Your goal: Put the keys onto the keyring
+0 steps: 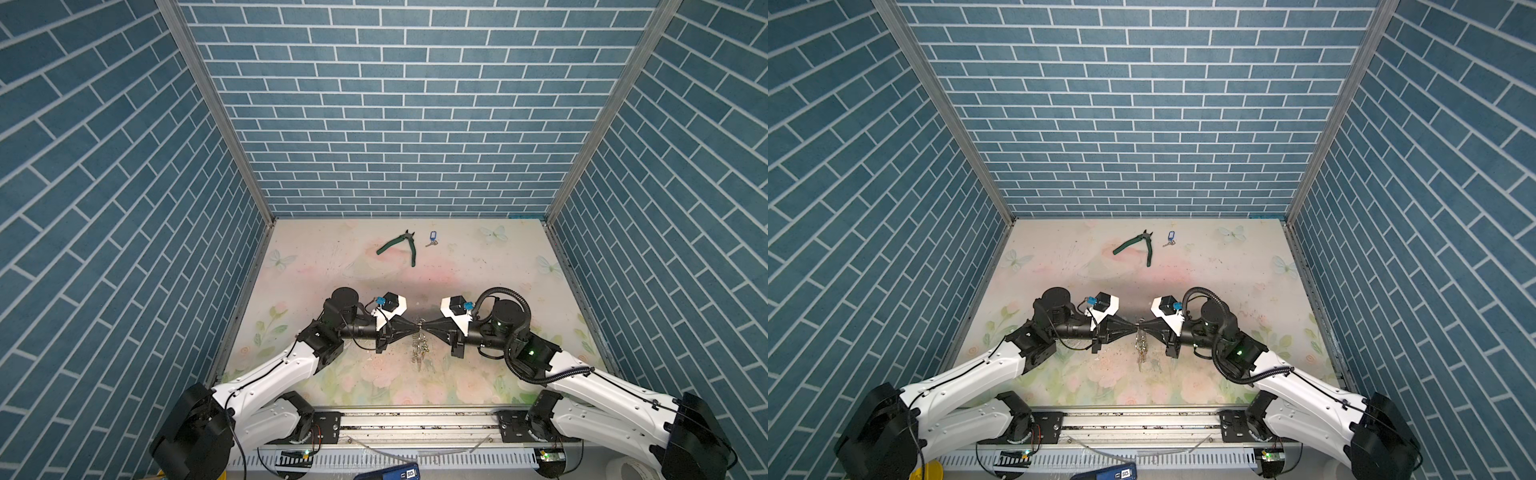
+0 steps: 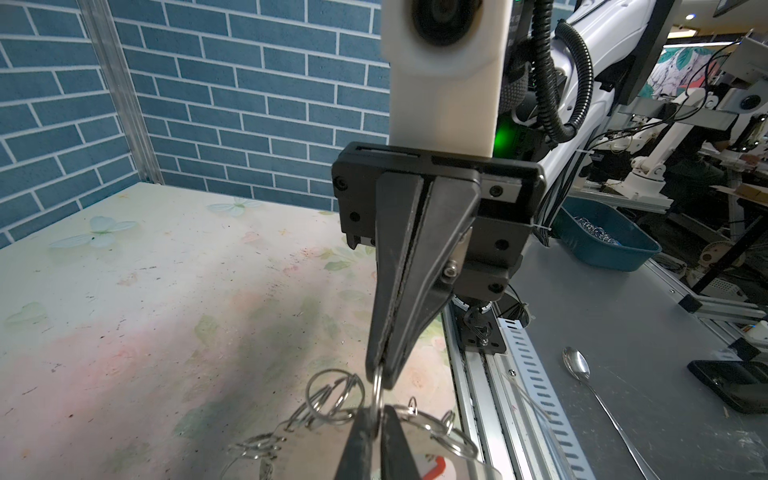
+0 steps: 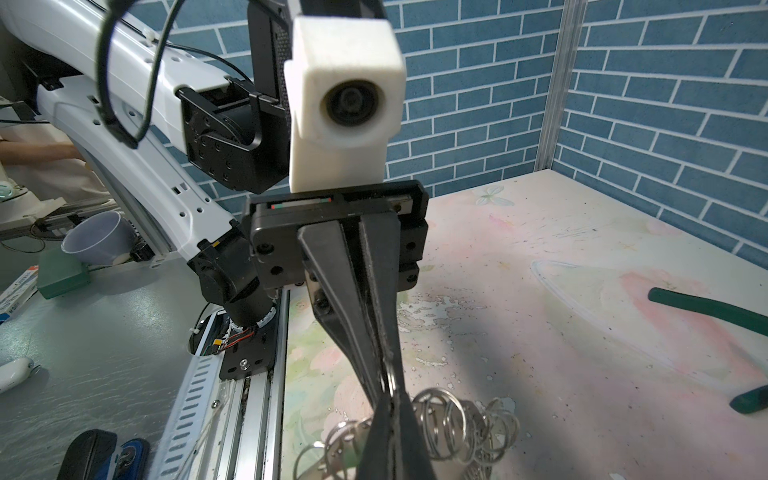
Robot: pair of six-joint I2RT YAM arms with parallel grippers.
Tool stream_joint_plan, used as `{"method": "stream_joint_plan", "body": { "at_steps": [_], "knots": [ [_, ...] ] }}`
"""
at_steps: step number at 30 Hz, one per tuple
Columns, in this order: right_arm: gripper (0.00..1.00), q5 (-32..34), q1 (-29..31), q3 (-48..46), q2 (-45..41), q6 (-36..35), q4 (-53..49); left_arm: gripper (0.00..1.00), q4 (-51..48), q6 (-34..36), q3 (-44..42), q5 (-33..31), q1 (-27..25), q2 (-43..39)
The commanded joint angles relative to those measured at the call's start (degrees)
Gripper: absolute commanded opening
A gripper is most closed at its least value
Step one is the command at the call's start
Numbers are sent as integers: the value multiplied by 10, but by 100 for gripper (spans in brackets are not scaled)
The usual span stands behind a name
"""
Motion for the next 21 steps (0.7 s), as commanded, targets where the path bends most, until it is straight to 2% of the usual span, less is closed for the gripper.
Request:
{"method": "stream_joint_plan", "body": {
  "at_steps": [1, 11, 15, 16, 18, 20, 21],
  "knots": [
    [0, -15, 2, -8, 1, 11, 25, 11, 19, -1, -3, 0, 1, -8],
    [0, -4, 1, -5, -4, 10, 18, 2, 10, 4, 3, 1, 1, -1],
    [0, 31, 1, -7, -30, 21, 11, 0, -1, 12, 2, -34, 1, -3],
    [5, 46, 0, -8, -41, 21, 7, 0, -2, 12, 2, -41, 1, -4],
    [26, 93, -3, -15, -67, 19, -7, 0, 2, 8, 0, -62, 1, -5],
    [43, 184, -8, -21, -92, 24, -23, 1, 5, 8, -6, -87, 1, -12],
    [48, 221, -11, -19, -98, 28, -35, 1, 7, 9, -9, -97, 1, -16]
  ]
}}
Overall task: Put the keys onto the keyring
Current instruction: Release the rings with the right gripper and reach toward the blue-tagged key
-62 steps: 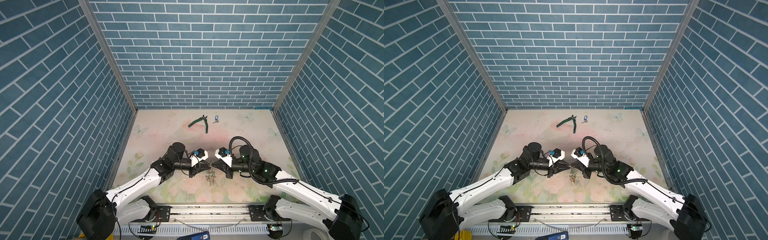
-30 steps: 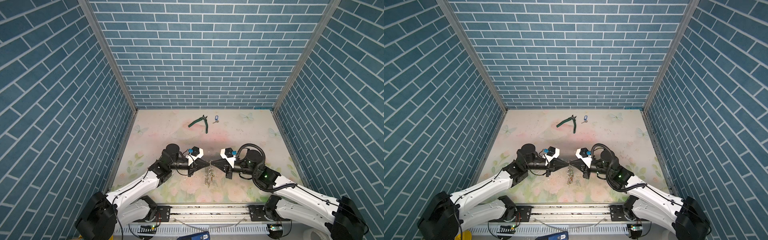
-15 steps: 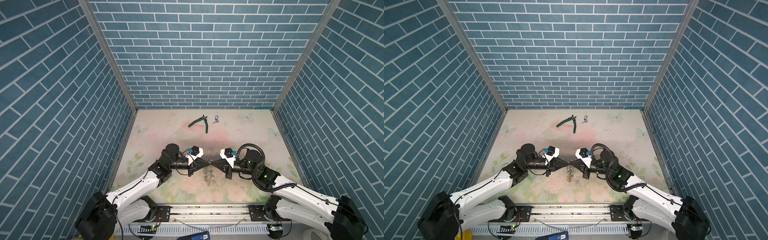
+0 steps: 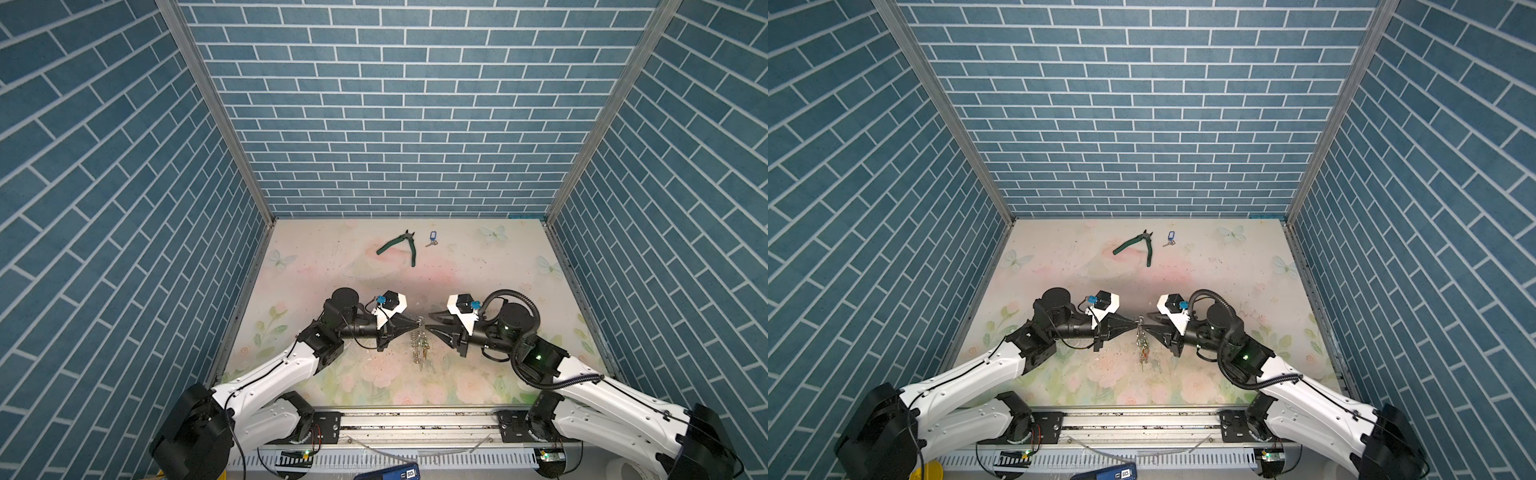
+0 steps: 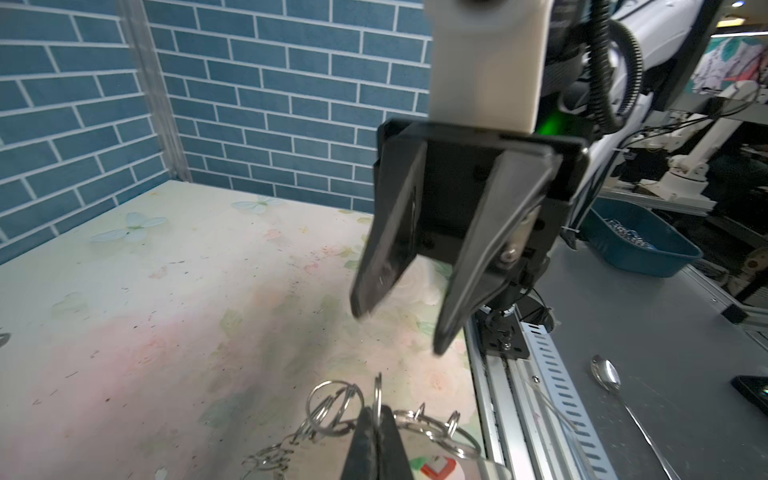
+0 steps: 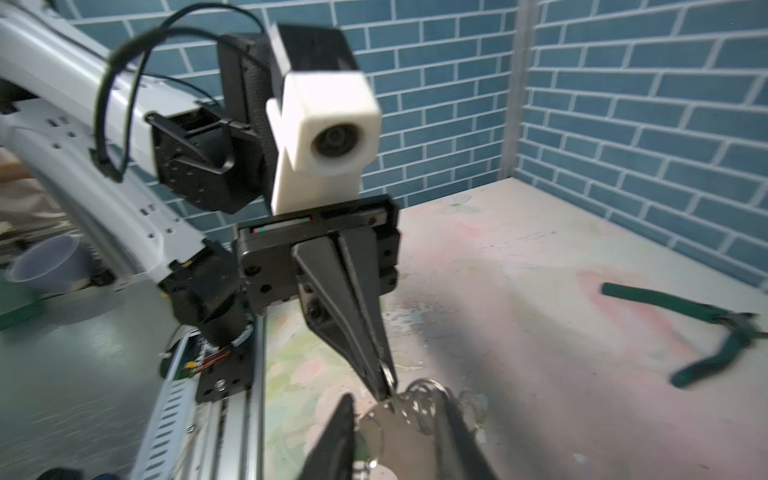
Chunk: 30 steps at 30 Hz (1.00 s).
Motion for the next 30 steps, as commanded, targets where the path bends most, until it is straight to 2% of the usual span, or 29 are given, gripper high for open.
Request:
{"method": "stream_joint_plan", "body": {
  "at_steps": [1, 6, 10, 16, 19, 28, 30],
  "knots": [
    [50, 151, -12, -5, -34, 18, -28, 1, 10, 6, -11, -56, 2, -18],
    [51, 248, -57, 83, 32, 27, -150, 2, 38, -14, -37, -108, 2, -46],
    [51, 310, -108, 182, 154, 41, -234, 1, 70, -35, -61, -120, 2, -81],
    [50, 312, -188, 358, 376, 65, -321, 0, 80, -57, -66, -131, 1, -102],
    [52, 289, -213, 439, 476, 63, -334, 0, 84, -62, -70, -130, 2, -103],
    [55, 223, -239, 676, 720, 30, -389, 0, 120, -82, -81, -112, 1, -97],
    [60, 214, -242, 733, 768, 27, -411, 0, 126, -83, -85, -113, 1, -98]
  ]
}}
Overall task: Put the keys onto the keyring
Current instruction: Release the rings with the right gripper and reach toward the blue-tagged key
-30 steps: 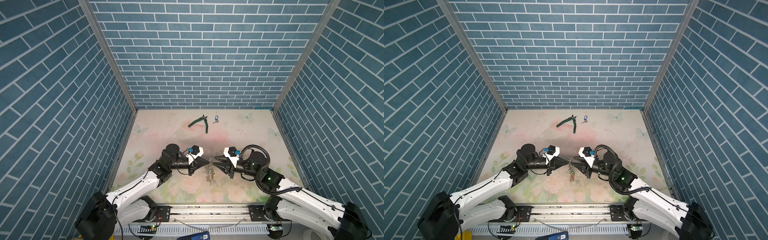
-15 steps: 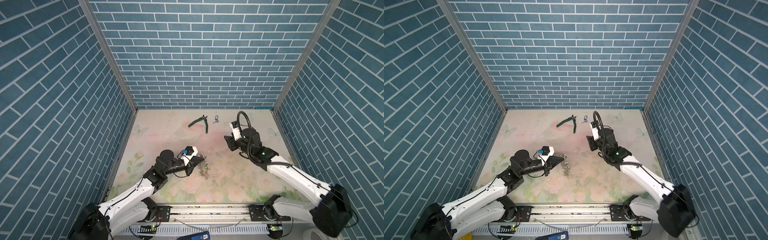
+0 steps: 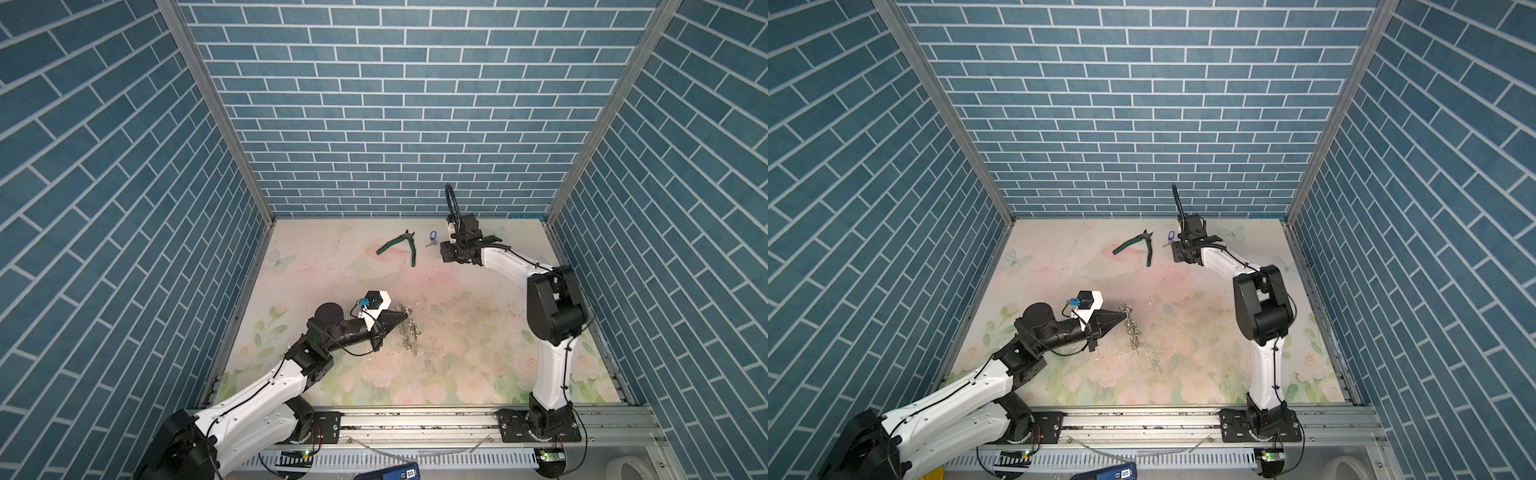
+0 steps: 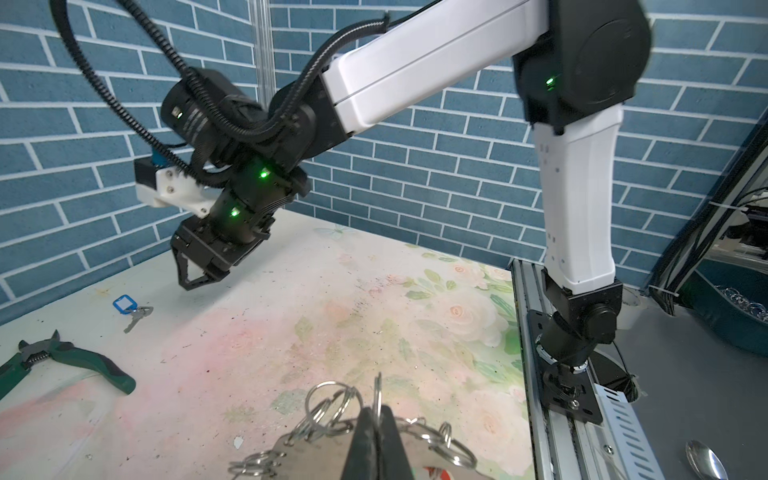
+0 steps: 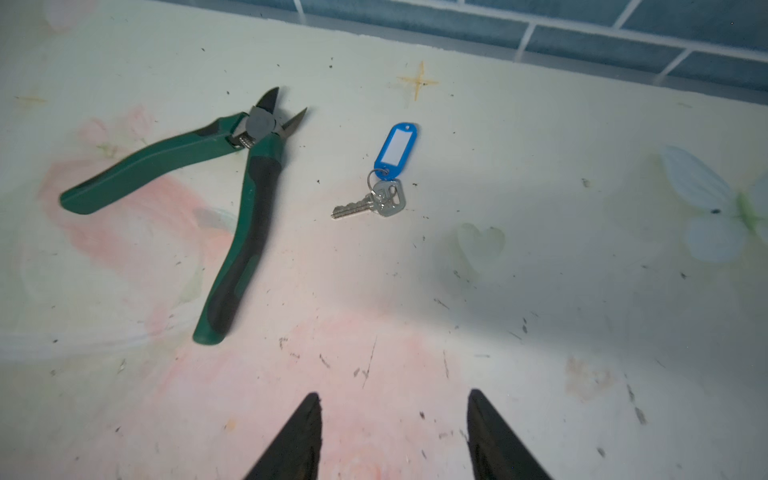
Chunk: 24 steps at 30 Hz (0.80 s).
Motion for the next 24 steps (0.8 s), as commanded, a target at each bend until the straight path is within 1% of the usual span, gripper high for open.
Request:
{"method": "stream_joint_plan", "body": {
  "at_steps": [1, 3, 8, 12, 16, 19, 24],
  "knots": [
    [61, -26, -5, 93, 63, -15, -58, 0, 44, -9, -7, 10, 1, -4],
    [60, -27, -8, 142, 104, -16, -75, 0, 46, -10, -7, 12, 1, -5],
    [56, -17, -12, 270, 195, -23, -132, 0, 55, -12, -7, 15, 1, -1],
    [54, -13, -16, 361, 253, -10, -172, 0, 55, -14, 2, 16, 0, 19],
    [53, 0, -16, 441, 302, -2, -205, 0, 78, -18, 0, 20, 0, 31],
    [52, 5, -16, 484, 329, -3, -221, 0, 77, -16, 4, 25, 0, 39],
    [49, -19, -16, 520, 353, -6, -222, 0, 79, -15, 8, 28, 0, 49]
  ]
}}
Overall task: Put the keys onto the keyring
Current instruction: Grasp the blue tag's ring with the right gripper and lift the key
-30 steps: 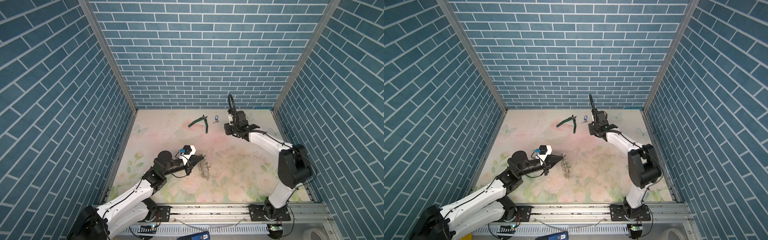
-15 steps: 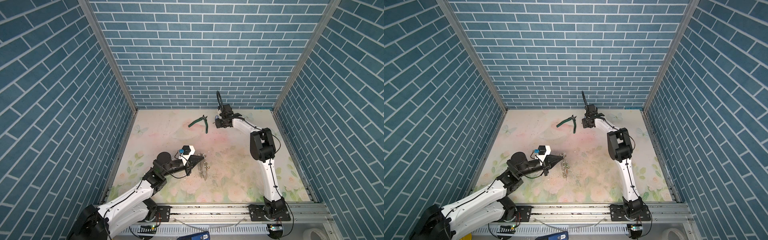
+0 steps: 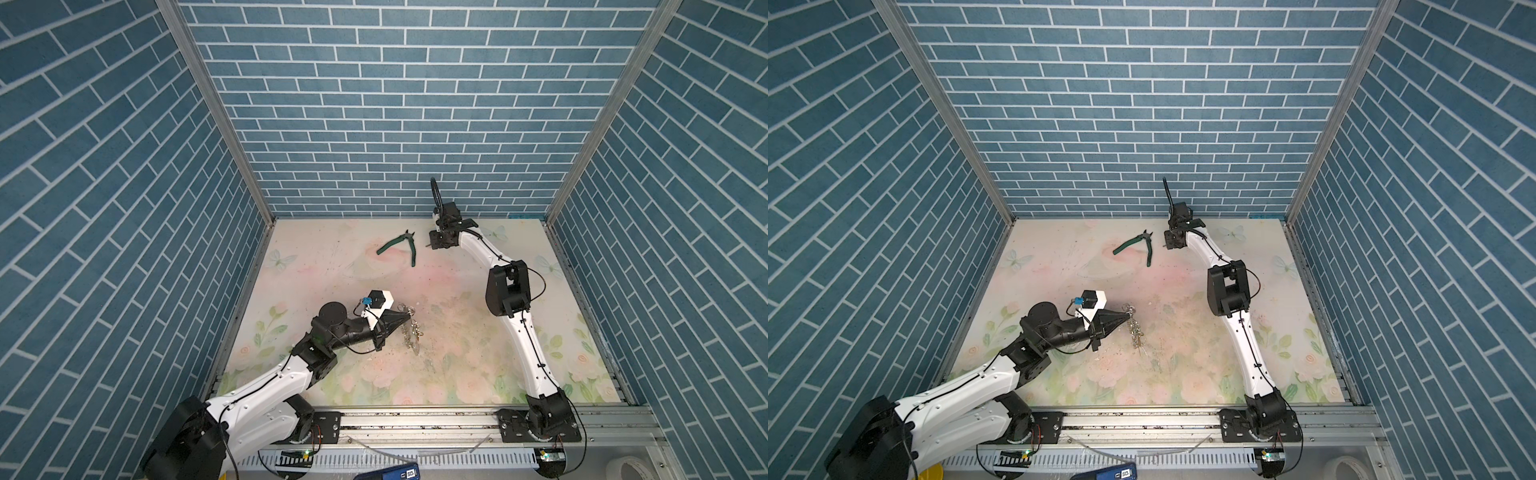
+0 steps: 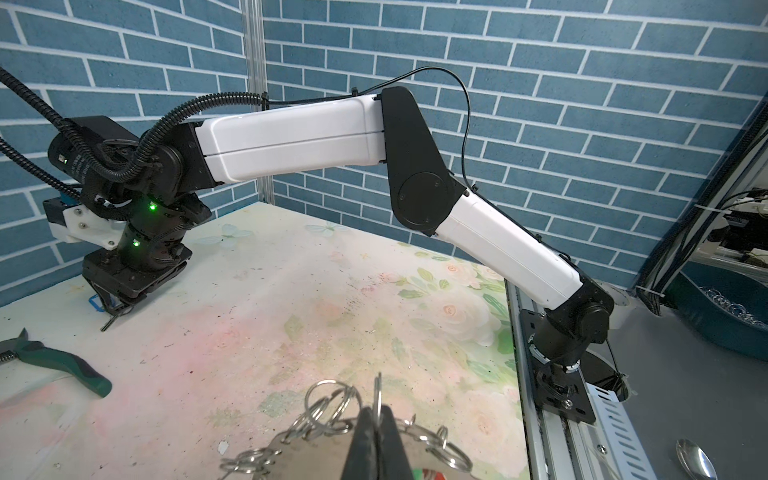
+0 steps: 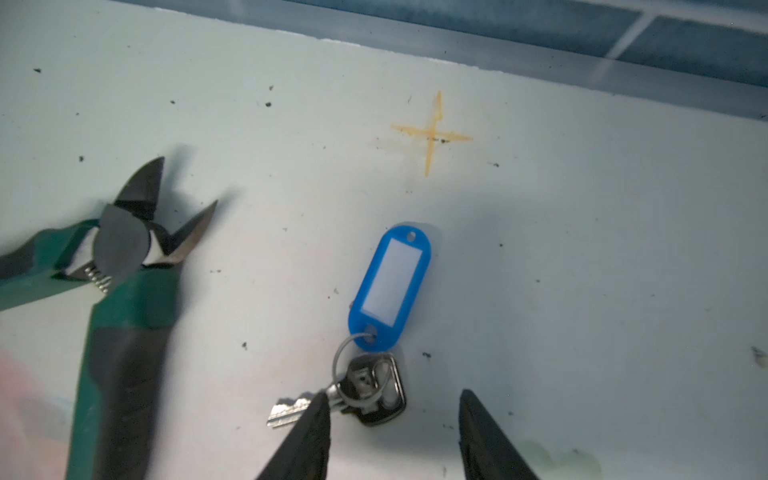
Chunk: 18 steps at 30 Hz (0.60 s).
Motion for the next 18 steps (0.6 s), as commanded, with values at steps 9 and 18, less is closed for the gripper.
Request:
{"method": "stream_joint_plan", "body": {
  "at_steps": [9, 18],
  "knots": [
    [39, -11, -7, 114, 60, 15, -66, 0, 32, -2, 13, 7, 0, 9],
    [12, -19, -13, 111, 59, 23, -82, 0, 23, 1, 18, 6, 0, 1]
  ]
}}
